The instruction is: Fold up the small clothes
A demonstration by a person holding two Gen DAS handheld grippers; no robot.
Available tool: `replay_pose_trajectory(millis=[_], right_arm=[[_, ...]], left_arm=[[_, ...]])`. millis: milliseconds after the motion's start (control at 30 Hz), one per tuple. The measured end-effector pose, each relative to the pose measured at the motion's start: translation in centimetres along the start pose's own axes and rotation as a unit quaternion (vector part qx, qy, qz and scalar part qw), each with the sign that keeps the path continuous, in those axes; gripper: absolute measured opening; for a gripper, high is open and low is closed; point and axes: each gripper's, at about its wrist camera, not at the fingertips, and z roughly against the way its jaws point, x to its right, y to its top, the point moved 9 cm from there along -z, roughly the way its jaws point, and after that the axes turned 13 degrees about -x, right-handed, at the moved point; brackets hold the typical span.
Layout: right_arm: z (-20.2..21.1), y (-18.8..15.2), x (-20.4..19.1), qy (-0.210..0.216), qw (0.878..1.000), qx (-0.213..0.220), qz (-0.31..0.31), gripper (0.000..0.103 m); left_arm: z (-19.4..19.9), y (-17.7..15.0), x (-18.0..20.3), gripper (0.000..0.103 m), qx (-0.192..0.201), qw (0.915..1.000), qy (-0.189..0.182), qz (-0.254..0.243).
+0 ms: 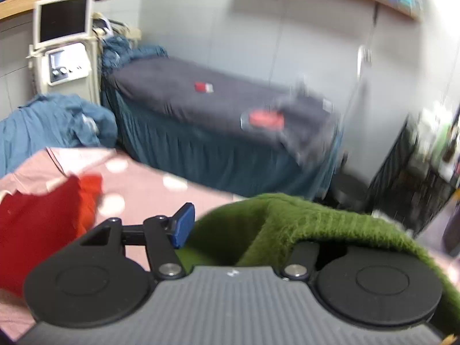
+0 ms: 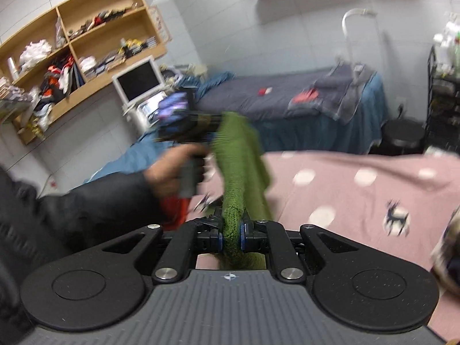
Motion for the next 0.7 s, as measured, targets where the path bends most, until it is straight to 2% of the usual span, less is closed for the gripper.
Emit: replay_pose_trajectory(millis=[33,133,233,367,500,633,700], right_arm=[[0.1,0.9,0.3,-0.006,1.0,0.013,0.005,0.018],[0.9,4.3,1.0,-0.02,0.997,0.061,0.032,0.017],[2.5,8.0,1.2,-0.018,0.991,0.116,0.056,0.017],[4.5,11.6,0.3,-0.007,0.982,0.168,0.086,0.017],[6.9,12.5,-1.0,0.028,0.976,0.193,0.097,0.016],[11.6,12.5,-3.6,0.058,0.962,0.222,0.147,0.013],[14.0,13.0,-4.1,0.07,0.955,0.242,0.156,0.012]], left_arm=[[2.4,2.0,-1.1,0.057,0.028,0.9996,-0.005,0.003],[8.9,6.3,-3.3,0.058,0.105,0.9942,0.022,-0.002],[14.5,9.0,-5.5,0.062,0.165,0.9859,0.021,0.014],[21.2,8.6,-7.3,0.062,0.229,0.9708,0.071,0.011],[26.8,6.3,-9.3,0.062,0.252,0.9648,0.061,0.045],[33.2,5.7,-9.7,0.064,0.292,0.954,0.065,0.026],[37.1,5.9,-8.6,0.071,0.319,0.9453,0.065,0.015]])
